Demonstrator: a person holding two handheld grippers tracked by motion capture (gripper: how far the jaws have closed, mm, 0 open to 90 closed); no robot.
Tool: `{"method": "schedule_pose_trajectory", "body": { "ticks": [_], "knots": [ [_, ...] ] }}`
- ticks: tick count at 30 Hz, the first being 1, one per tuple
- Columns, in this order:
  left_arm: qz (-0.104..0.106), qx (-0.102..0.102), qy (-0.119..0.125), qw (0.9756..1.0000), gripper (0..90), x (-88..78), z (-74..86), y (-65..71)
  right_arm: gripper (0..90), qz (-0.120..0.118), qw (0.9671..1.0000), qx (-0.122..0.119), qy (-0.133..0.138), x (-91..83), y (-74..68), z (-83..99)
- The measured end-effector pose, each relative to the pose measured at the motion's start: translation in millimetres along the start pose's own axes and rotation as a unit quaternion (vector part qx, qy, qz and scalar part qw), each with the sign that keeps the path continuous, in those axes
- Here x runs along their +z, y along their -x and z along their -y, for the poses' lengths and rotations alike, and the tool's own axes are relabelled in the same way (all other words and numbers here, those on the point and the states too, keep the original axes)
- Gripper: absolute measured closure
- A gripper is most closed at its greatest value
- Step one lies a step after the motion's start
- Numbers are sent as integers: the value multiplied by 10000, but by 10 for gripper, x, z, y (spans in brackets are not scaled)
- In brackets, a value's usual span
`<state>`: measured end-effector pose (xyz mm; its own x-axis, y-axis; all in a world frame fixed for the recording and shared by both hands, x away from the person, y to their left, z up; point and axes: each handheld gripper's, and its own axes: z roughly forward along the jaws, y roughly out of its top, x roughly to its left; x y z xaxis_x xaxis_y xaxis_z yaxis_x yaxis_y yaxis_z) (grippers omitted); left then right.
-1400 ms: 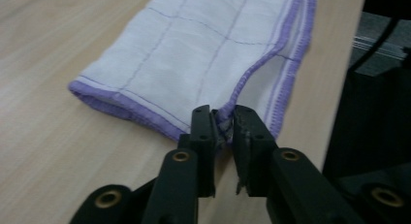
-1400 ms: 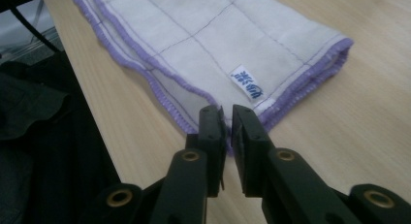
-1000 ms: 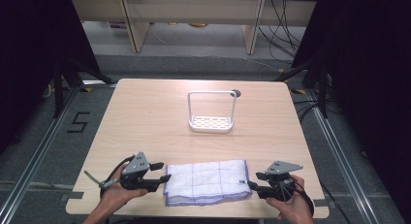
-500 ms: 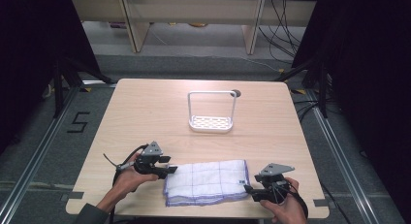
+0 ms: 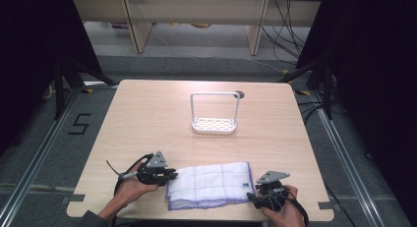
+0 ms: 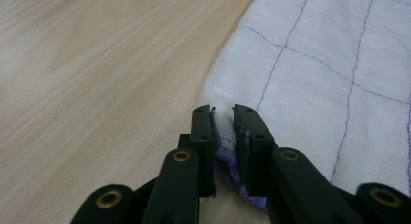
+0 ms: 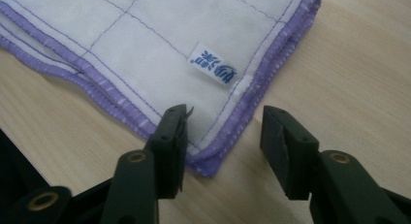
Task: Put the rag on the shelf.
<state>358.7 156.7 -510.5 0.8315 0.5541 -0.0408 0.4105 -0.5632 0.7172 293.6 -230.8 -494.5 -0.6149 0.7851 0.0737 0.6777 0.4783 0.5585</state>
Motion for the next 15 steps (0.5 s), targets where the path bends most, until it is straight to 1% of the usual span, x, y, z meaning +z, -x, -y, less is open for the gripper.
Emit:
{"method": "schedule_pose_trajectory", "body": {
  "ticks": [1,2,3,4,5,6,7,8,9,10,11,12,13,14,15],
  "knots": [
    [-73,98,-1,9999,801,-9,6,17,644,0,10000,0,0,0,0,0],
    [-136,183,-10,9997,808,-19,17,53,681,-40,10000,37,52,0,8,8],
    [-165,238,-30,9996,816,-30,24,69,755,-92,9999,-30,136,10,49,10],
    [-121,283,-20,9995,816,-45,34,93,755,-92,9999,-30,136,10,49,10],
    [-125,283,-16,9995,819,-60,49,116,790,-196,9997,76,105,8,51,3],
    [-113,220,-19,9997,821,-78,70,147,829,-203,9997,-16,160,16,74,-11],
    [-51,214,20,9998,823,-115,112,210,848,-149,9995,-252,134,35,125,-65],
    [-43,221,48,9997,824,-133,133,243,853,-183,9992,-324,157,62,163,-104],
    [-30,223,43,9997,824,-155,155,272,857,-180,9992,-352,87,75,204,-157],
    [-30,223,43,9997,824,-155,155,272,858,-189,9990,-394,77,107,245,-215],
    [13,104,89,9999,824,-169,180,321,858,-189,9990,-394,77,107,245,-215],
    [2,122,91,9999,824,-190,203,359,860,-155,9985,-526,26,177,328,-364],
    [55,54,122,9999,824,-202,230,404,860,-140,9980,-610,61,229,368,-442],
    [71,91,122,9999,824,-221,250,434,860,-140,9980,-610,61,229,368,-442],
    [113,-72,242,9996,825,-224,271,484,860,-142,9976,-671,6,270,402,-527]
  ]
}}
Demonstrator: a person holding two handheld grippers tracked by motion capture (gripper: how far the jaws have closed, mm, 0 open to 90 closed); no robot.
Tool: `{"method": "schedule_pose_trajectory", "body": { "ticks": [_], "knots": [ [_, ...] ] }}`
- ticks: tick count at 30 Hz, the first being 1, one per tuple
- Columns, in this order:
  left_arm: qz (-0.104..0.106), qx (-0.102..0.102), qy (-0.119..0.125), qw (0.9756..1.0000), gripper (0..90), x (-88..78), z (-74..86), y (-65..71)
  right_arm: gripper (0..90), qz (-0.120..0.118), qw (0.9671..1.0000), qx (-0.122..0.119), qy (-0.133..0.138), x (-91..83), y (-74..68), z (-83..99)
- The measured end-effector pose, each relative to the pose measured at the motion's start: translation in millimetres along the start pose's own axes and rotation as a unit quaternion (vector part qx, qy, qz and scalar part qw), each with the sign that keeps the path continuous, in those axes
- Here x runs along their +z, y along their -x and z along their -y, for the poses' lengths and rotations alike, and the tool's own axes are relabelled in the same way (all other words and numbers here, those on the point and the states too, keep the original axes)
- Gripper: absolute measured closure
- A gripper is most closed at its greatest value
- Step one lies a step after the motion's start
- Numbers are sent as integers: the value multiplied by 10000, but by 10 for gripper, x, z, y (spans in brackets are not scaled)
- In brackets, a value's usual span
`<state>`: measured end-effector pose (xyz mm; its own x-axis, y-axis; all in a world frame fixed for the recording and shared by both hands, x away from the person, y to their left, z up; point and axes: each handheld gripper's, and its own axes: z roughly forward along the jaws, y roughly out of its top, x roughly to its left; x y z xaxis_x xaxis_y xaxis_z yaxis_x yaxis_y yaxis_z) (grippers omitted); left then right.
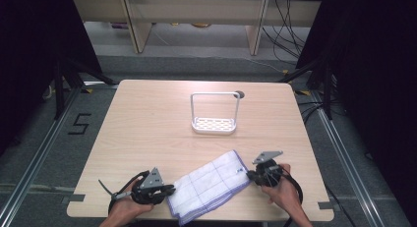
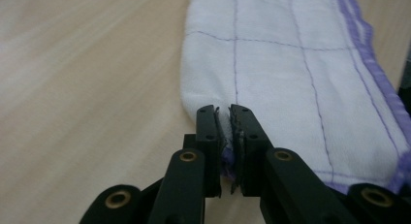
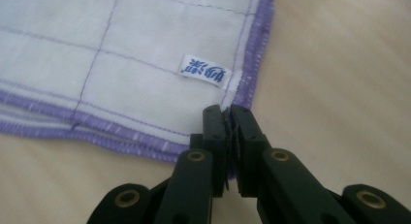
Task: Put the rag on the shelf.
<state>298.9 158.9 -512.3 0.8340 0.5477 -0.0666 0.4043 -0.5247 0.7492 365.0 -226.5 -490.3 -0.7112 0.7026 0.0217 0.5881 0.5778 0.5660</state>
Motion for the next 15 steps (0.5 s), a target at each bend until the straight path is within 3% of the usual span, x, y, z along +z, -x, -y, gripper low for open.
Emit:
{"method": "schedule_pose_trajectory", "body": {
  "ticks": [1,3,4,5,6,8,9,11,15],
  "knots": [
    [20,-25,0,10000,825,-15,11,32,860,-32,10000,-31,-49,92,84,-157],
    [51,-55,53,10000,825,-23,30,108,860,-30,10000,-59,-57,135,117,-235],
    [62,-53,9,10000,825,-28,35,163,860,-39,9998,-205,-75,217,182,-385],
    [62,-53,9,10000,825,-28,35,163,861,-27,9995,-299,-39,255,205,-456],
    [106,-207,142,9996,825,12,28,234,861,-57,9995,-303,-93,284,217,-526],
    [130,-130,109,9998,825,24,19,241,861,-6,9993,-371,-76,320,235,-593],
    [128,-195,120,9997,825,38,11,274,861,-18,9990,-437,-74,339,252,-656],
    [195,-180,172,9995,825,71,-14,319,862,-48,9994,-340,-15,401,286,-812],
    [271,-213,209,9992,825,114,-49,383,861,-151,9989,-420,116,488,346,-970]
  ]
}}
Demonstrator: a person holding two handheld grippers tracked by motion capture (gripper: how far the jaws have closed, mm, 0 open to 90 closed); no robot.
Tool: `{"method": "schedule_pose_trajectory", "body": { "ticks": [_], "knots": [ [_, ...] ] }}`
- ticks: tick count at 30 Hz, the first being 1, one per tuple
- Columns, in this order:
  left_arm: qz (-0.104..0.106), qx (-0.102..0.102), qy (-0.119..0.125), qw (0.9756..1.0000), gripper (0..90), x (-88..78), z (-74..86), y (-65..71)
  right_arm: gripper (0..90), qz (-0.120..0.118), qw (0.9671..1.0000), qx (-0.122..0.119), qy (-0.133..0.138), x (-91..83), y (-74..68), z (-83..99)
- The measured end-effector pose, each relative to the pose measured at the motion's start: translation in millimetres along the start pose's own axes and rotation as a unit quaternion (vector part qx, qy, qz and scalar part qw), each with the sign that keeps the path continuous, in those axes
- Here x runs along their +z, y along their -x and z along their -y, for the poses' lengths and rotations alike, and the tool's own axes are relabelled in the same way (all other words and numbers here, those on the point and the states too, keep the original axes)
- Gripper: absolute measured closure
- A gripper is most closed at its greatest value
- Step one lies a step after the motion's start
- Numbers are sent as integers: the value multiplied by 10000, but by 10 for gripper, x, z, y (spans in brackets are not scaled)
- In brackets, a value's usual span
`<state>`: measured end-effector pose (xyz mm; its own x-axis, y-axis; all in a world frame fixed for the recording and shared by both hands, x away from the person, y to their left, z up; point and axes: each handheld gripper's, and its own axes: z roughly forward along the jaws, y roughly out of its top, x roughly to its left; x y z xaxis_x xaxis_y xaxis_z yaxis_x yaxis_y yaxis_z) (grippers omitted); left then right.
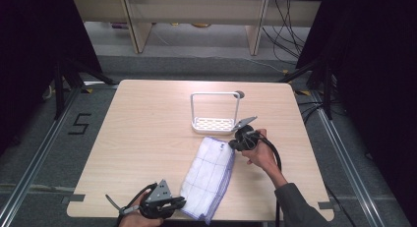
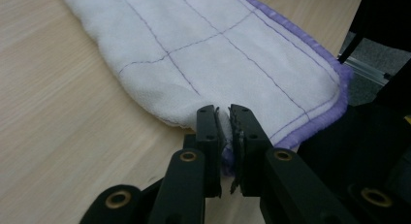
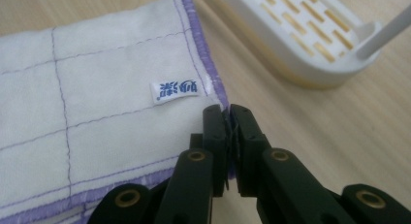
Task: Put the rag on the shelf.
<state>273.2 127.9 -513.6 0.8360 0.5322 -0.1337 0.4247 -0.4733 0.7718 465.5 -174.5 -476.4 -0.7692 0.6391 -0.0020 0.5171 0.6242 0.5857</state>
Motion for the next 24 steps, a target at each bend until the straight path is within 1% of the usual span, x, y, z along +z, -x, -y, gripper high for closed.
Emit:
{"method": "schedule_pose_trajectory", "body": {
  "ticks": [1,2,3,4,5,6,7,8,9,10,11,12,13,14,15,16,17,18,19,20,21,22,23,24],
  "knots": [
    [48,9,-2,10000,825,20,-15,20,861,0,10000,0,0,0,0,0],
    [45,88,-39,9999,825,40,-32,36,862,42,10000,-14,-18,18,7,-33],
    [62,144,-48,9999,825,97,-64,85,862,38,10000,-64,-23,74,18,-95],
    [62,144,-48,9999,826,97,-64,85,862,38,10000,-64,-23,74,18,-95],
    [93,152,-49,9998,826,127,-81,107,861,57,9998,-207,-44,95,30,-129],
    [142,159,-35,9998,826,155,-101,134,861,85,9996,-246,-59,131,25,-155],
    [164,232,-51,9996,826,188,-125,159,861,113,9992,-372,-131,190,14,-218],
    [187,250,-22,9995,826,210,-139,177,861,113,9992,-372,-131,190,14,-218],
    [191,329,-18,9993,825,258,-168,210,859,122,9989,-437,-117,245,10,-263],
    [191,329,-18,9993,823,258,-168,210,859,122,9989,-437,-117,245,10,-263],
    [223,313,6,9993,819,282,-178,229,852,149,9986,-504,-111,277,0,-302],
    [252,363,-67,9990,819,288,-194,229,852,149,9986,-504,-111,277,0,-302],
    [369,312,-40,9988,793,295,-203,236,801,105,9988,-463,-69,303,-7,-317],
    [369,312,-40,9988,751,295,-203,236,801,105,9988,-463,-69,303,-7,-317],
    [409,296,-27,9987,693,282,-206,224,713,279,9993,-230,-9,284,15,-311],
    [435,154,50,9989,693,264,-209,218,713,279,9993,-230,-9,284,15,-311],
    [503,43,168,9986,590,212,-235,178,632,339,9992,51,185,218,42,-291],
    [503,43,168,9986,547,212,-235,178,632,339,9992,51,185,218,42,-291],
    [397,-98,329,9986,504,151,-277,112,601,360,9981,243,428,79,66,-246],
    [397,-98,329,9986,483,151,-277,112,581,289,9977,408,455,-12,56,-222],
    [336,-169,388,9985,483,119,-302,63,581,289,9977,408,455,-12,56,-222],
    [342,-254,508,9978,474,97,-324,6,566,285,9974,427,505,-91,55,-192],
    [289,-338,576,9973,470,67,-356,-52,546,278,9969,472,568,-154,42,-158],
    [232,-416,646,9968,470,49,-394,-109,536,256,9959,470,736,-187,31,-119]
  ]
}}
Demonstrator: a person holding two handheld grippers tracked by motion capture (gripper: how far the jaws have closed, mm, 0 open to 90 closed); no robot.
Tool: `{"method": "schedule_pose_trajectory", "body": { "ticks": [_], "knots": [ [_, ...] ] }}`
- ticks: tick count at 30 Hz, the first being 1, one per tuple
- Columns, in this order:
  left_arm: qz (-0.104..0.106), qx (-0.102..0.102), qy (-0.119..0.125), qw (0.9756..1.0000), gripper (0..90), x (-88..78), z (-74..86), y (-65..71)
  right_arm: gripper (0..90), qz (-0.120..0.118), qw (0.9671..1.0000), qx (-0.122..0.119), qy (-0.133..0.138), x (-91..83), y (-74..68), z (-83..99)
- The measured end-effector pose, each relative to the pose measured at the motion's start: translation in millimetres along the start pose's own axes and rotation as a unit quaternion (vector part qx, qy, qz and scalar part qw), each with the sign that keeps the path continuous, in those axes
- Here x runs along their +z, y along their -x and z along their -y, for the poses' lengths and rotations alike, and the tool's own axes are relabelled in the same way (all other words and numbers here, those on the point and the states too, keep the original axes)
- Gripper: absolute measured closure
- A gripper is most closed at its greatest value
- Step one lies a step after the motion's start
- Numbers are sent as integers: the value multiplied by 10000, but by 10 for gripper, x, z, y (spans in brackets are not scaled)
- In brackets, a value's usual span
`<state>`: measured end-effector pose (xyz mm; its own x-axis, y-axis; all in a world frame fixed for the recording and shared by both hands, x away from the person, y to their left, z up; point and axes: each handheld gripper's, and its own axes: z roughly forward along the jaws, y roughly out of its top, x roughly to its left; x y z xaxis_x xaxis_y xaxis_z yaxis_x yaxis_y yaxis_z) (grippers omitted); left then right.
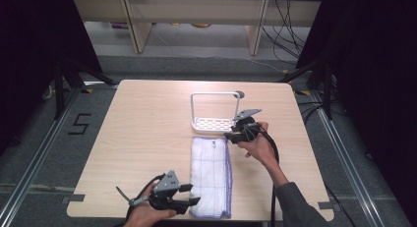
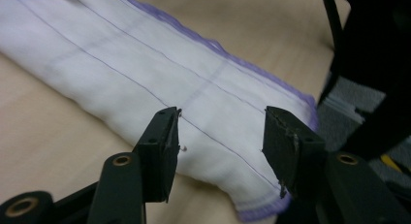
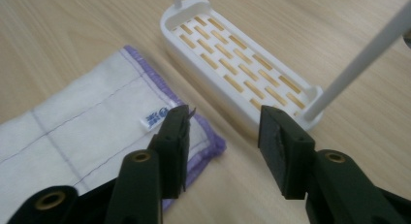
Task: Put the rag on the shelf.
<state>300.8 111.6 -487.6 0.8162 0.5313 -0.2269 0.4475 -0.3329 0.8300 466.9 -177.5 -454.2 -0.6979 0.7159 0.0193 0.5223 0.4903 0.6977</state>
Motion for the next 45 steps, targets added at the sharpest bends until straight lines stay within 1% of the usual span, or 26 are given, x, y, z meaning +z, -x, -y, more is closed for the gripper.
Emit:
{"method": "schedule_pose_trajectory", "body": {
  "ticks": [1,2,3,4,5,6,7,9,10,13,14,18,20,21,24,25,29,31,34,35,36,37,38,39,41,45],
  "knots": [
    [-238,29,70,9997,466,-8,-94,-132,527,-45,9999,83,101,-97,-22,81],
    [-238,29,70,9997,466,-8,-94,-132,527,-45,9999,83,101,-97,-22,81],
    [-464,43,168,9988,466,26,-178,-282,521,-35,9998,42,200,-163,-69,177],
    [-464,43,168,9988,465,26,-178,-282,521,-35,9998,42,200,-163,-69,177],
    [-567,-23,103,9983,465,34,-223,-354,503,-152,9998,4,-91,-264,-148,252],
    [-632,-60,178,9978,465,64,-251,-431,503,-152,9998,4,-91,-264,-148,252],
    [-749,-151,207,9969,464,94,-276,-516,504,-197,9997,142,13,-310,-220,308],
    [-874,-228,108,9959,463,148,-308,-680,521,-467,9988,-101,-51,-464,-424,489],
    [-874,-228,108,9959,461,148,-308,-680,521,-467,9988,-101,-51,-464,-424,489],
    [-985,-236,-79,9948,458,245,-320,-839,536,-731,9971,-180,-53,-583,-670,726],
    [-985,-236,-79,9948,455,245,-320,-839,536,-731,9971,-180,-53,-583,-670,726],
    [-1073,-415,-7,9934,455,313,-321,-905,541,-853,9962,-149,-50,-677,-897,870],
    [-1080,-366,-127,9934,454,299,-321,-954,546,-887,9956,-270,-97,-721,-999,934],
    [-1078,-503,-85,9929,454,308,-317,-950,552,-898,9953,-332,-169,-715,-1059,993],
    [-1091,-502,-132,9927,454,284,-312,-978,563,-947,9949,-239,-233,-687,-1125,1058],
    [-1114,-559,-71,9922,453,291,-309,-971,569,-986,9944,-272,-257,-666,-1130,1072],
    [-1126,-443,-181,9925,444,280,-307,-977,592,-918,9948,-190,-389,-578,-1173,1104],
    [-1096,-567,-96,9923,441,303,-300,-967,596,-883,9947,-215,-482,-544,-1190,1108],
    [-1112,-550,-82,9922,441,304,-302,-968,619,-810,9948,-398,-480,-469,-1236,1135],
    [-1113,-512,-161,9923,440,295,-293,-982,683,-795,9940,-506,-554,-439,-1243,1145],
    [-1113,-512,-161,9923,438,295,-293,-982,683,-795,9940,-506,-554,-439,-1243,1145],
    [-1101,-568,-138,9922,436,302,-289,-977,794,-852,9937,-535,-489,-437,-1253,1143],
    [-1101,-568,-138,9922,434,302,-289,-977,794,-852,9937,-535,-489,-437,-1253,1143],
    [-1091,-574,-122,9923,434,303,-290,-980,862,-845,9928,-671,-526,-447,-1260,1143],
    [-1087,-601,-120,9922,434,300,-285,-987,880,-899,9914,-802,-504,-452,-1250,1130],
    [-1053,-546,-110,9929,434,286,-288,-984,886,-897,9924,-727,-432,-519,-1255,1093]
  ]
}}
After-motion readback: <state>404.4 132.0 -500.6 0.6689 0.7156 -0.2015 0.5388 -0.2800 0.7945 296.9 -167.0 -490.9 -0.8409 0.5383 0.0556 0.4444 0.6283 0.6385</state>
